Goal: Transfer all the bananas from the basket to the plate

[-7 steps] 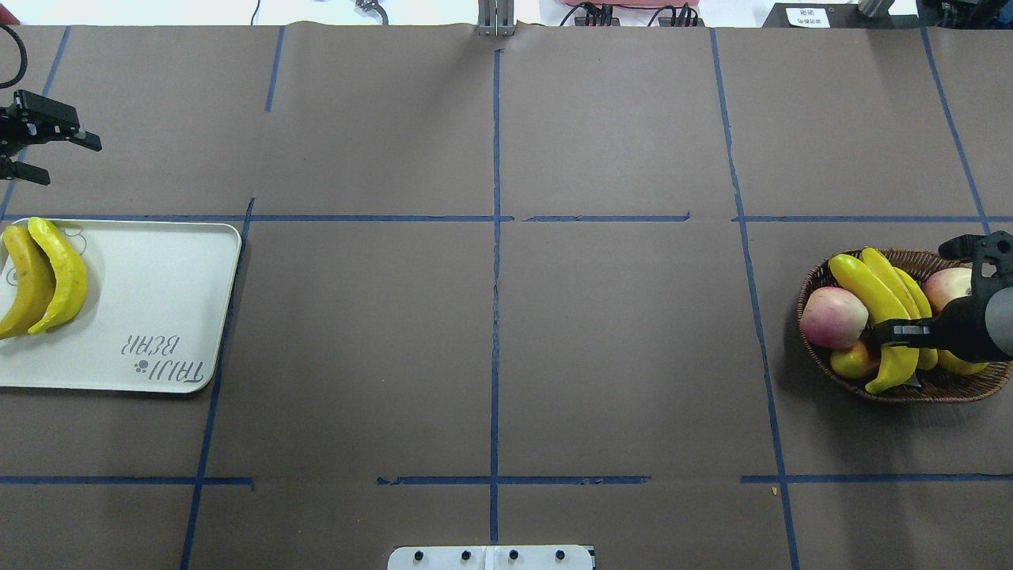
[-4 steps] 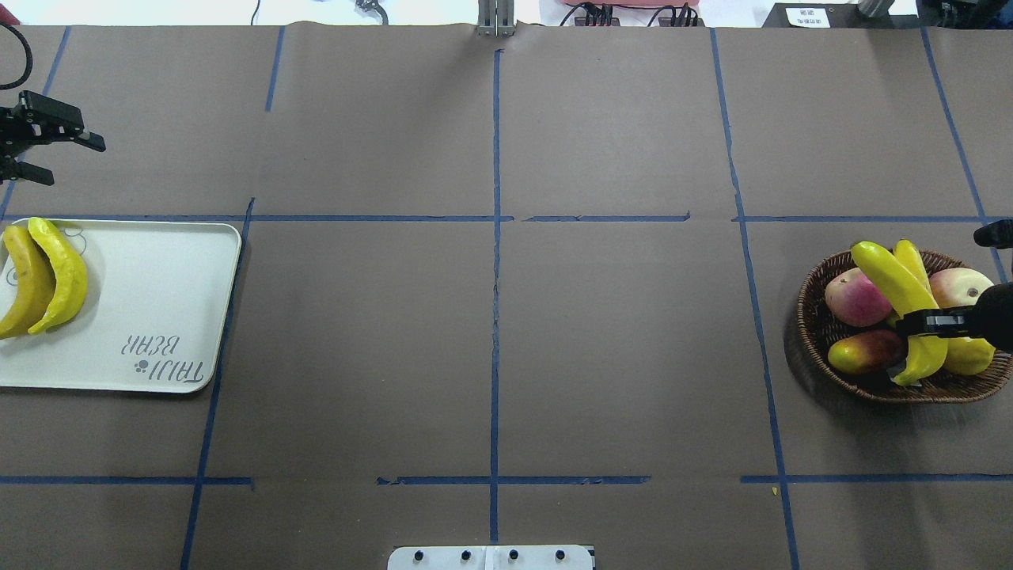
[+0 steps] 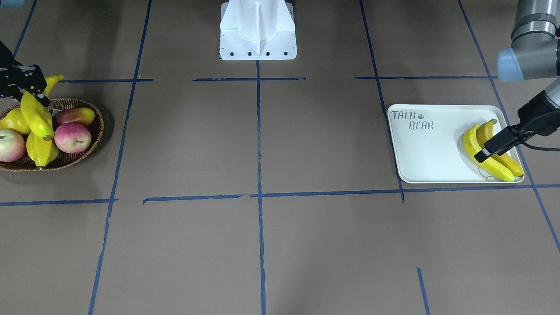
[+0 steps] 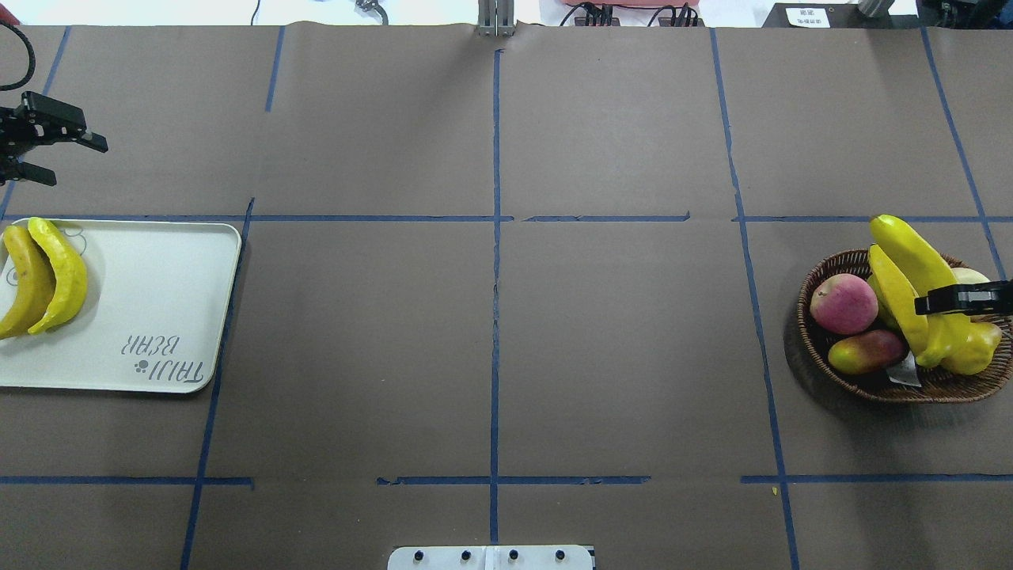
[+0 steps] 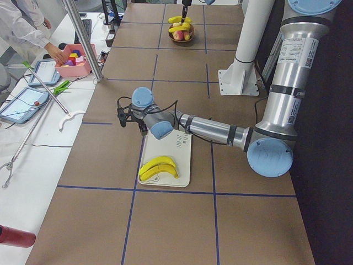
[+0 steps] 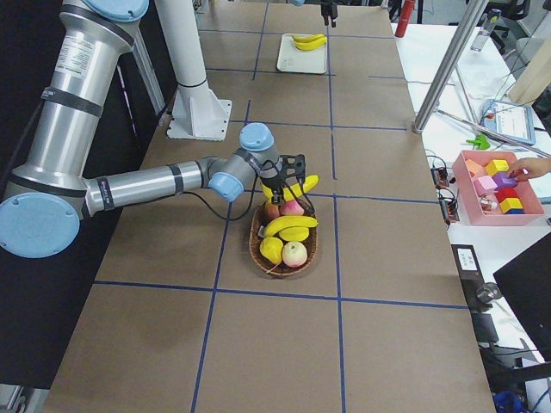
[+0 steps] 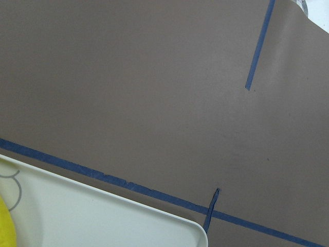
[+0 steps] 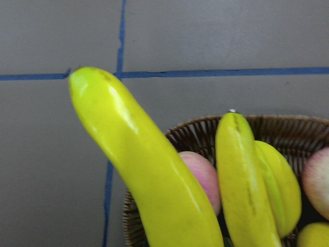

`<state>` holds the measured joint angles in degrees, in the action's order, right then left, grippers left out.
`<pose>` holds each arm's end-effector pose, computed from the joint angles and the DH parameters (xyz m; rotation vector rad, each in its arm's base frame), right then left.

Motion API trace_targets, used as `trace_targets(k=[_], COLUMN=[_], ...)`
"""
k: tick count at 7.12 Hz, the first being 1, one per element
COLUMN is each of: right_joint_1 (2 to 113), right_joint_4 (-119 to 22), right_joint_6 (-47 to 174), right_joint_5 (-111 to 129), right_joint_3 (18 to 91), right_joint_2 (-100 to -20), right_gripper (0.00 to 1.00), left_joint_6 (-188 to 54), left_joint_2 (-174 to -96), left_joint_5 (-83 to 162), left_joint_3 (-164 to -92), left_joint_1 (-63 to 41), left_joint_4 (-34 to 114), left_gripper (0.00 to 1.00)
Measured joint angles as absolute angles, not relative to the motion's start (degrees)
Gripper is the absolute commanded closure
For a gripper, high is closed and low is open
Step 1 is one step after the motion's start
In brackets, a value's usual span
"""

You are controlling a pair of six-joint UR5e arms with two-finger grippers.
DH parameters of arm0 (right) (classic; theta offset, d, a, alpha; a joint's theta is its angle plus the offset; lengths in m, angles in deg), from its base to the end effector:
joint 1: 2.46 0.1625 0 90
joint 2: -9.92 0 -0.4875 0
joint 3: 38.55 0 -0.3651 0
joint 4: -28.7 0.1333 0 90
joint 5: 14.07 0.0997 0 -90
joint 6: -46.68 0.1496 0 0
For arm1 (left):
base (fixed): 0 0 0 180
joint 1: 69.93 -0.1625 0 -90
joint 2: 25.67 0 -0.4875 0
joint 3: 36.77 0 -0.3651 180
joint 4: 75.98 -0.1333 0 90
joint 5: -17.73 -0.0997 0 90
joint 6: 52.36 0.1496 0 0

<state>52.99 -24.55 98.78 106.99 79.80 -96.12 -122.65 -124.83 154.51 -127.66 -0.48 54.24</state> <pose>-0.1716 -0.3482 0.5618 0.2579 -0.9402 0.0497 0.1807 -0.5513 0.5689 0.0375 1.1265 -0.4176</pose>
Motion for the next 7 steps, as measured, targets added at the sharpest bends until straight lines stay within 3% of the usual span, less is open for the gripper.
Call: trace_targets(k=[2,7], right_joint_1=[50.1,36.7], right_joint_4=[-26.7,-57.6], right_joint_6=[98.7,98.6], right_joint_5=[106.3,91.4], right_joint_3=[79.6,78.0], right_joint_2=[-87.1,-56.5], right_gripper=[0.99,0.97], left_joint_6=[-122.6,-133.8], left_joint_2=[-126.1,-134.7], left_joint_5=[154.7,154.8], left_joint_3=[-128.2,-128.2], left_joint_1=[-1.1,-4.9], left_joint_4=[54.8,55.2], left_gripper=[0.00,0.00])
